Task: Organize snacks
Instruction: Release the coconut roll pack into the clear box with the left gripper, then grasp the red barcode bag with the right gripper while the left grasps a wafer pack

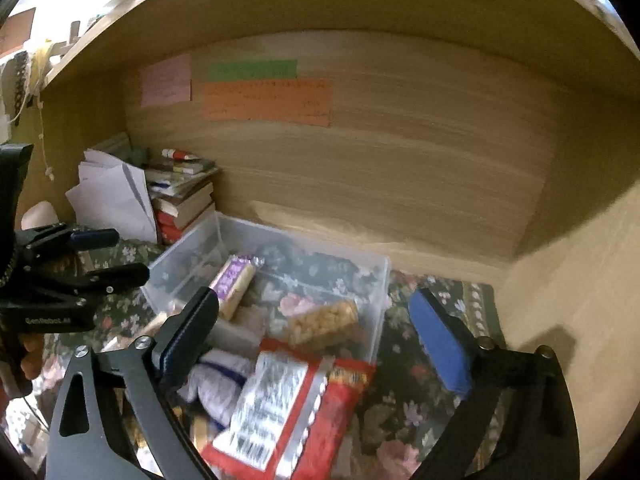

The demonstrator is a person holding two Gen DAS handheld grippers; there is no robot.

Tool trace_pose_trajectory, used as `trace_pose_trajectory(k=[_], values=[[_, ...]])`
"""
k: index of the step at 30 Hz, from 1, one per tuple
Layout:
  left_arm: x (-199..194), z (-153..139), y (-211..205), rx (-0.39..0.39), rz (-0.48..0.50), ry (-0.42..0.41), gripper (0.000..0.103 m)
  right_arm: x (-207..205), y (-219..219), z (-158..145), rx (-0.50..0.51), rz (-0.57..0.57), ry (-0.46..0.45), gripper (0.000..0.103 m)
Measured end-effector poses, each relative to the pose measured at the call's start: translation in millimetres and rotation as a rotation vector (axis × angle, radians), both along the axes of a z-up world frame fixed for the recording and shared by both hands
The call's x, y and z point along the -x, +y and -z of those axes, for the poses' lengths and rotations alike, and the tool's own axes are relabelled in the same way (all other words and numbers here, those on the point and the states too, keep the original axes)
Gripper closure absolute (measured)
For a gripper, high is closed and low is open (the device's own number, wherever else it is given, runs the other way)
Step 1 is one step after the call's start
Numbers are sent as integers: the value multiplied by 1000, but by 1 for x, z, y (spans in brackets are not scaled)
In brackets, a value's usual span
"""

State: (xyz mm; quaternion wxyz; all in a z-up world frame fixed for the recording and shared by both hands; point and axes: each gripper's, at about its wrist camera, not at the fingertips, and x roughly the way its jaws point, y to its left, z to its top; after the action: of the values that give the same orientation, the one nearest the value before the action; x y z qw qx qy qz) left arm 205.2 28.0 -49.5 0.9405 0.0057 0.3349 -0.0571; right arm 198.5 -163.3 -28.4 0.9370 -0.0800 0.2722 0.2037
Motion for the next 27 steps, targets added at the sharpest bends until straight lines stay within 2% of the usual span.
trace_pose_trajectory(k=[2, 14, 20, 23, 25, 27], values=[[7, 7, -4, -8, 5, 5, 27, 8, -1, 7, -3, 11, 0, 0], [21, 53, -21, -11, 31, 80, 27, 17, -6, 57, -21, 77, 115, 0], [14, 69, -25, -13, 33, 115, 38, 12, -6, 72, -41, 105, 155, 0], [13, 72, -28, -26, 38, 112, 44, 9, -6, 75, -54, 110, 158, 2], [11, 75, -30, -32, 47, 116, 47, 8, -7, 75, -62, 109, 162, 8], [8, 80, -31, -32, 48, 130, 57, 6, -7, 76, -62, 95, 174, 20]])
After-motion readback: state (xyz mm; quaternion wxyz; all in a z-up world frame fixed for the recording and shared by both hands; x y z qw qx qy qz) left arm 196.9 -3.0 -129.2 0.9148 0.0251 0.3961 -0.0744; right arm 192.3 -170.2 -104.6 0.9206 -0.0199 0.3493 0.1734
